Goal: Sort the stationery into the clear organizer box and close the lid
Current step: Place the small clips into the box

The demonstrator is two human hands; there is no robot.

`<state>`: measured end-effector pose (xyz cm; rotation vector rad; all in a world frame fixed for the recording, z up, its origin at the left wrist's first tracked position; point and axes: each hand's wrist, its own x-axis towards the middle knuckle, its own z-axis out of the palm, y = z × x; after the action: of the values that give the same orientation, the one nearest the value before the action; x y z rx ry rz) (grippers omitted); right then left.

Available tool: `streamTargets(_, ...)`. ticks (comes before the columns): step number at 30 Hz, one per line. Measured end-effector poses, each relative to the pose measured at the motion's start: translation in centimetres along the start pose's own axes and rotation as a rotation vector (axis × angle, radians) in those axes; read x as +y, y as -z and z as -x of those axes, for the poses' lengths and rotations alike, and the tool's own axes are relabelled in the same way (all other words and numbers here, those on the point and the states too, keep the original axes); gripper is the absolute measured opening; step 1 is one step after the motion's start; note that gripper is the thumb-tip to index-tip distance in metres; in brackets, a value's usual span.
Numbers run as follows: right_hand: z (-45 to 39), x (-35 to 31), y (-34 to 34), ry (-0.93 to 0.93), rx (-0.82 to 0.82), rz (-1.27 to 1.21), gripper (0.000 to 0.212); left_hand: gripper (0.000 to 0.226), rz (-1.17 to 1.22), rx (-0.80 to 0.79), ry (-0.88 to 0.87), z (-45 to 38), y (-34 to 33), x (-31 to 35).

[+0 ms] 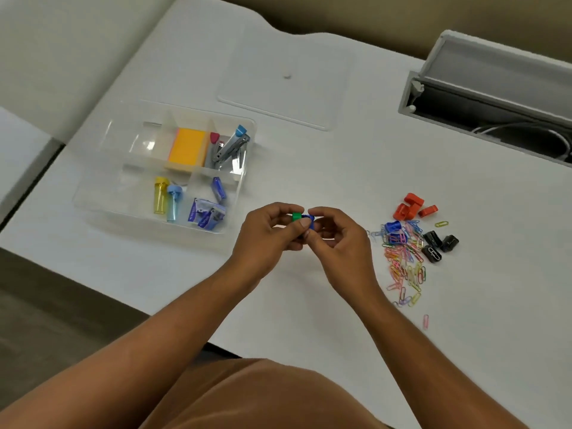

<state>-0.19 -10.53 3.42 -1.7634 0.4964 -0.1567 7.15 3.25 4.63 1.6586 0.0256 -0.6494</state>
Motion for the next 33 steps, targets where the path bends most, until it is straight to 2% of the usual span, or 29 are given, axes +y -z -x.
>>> streamTargets(9, -0.9, -4.5, -12.6, -0.020, -0.143, 0.055, 0.031, 0.027, -0.256, 0.256, -0.145, 0.5, 15.4, -1.4)
streamTargets(14, -1.3, -6.4, -19.1, -0.049, -0.172, 0.075, 0.031, 0.026, -0.285, 0.388, -0.173, -0.8, 24.3, -1.7)
streamTargets(18, -2.3, -7.7, -23.3, -0.062, -0.187, 0.102, 0.029, 0.026, -0.533, 0.412, -0.254, -2.2, 29.5, -1.7)
streamTargets(21, -3.4, -8.6, -25.9, -0.044, -0.196, 0.146, 0.028, 0.031, -0.873, 0.434, -0.297, -3.4, 31.8, -2.2)
streamTargets(26, -5.6, -9.7, -29.5, 0.084, -0.177, 0.387, 0.025, 0.026, -1.168, 0.385, -0.313, -4.2, 33.2, -2.7)
streamTargets(30, -7.2, -9.8, -32.1, 0.223, -0.212, 0.604, 0.009, 0.030, -1.152, 0.436, -0.344, -4.0, 33.8, -2.9)
streamTargets(33, -8.1, -9.8, -32.8, 0.221, -0.272, 0.713, 0.013, 0.023, -1.088, 0.443, -0.341, -3.8, 33.9, -2.8)
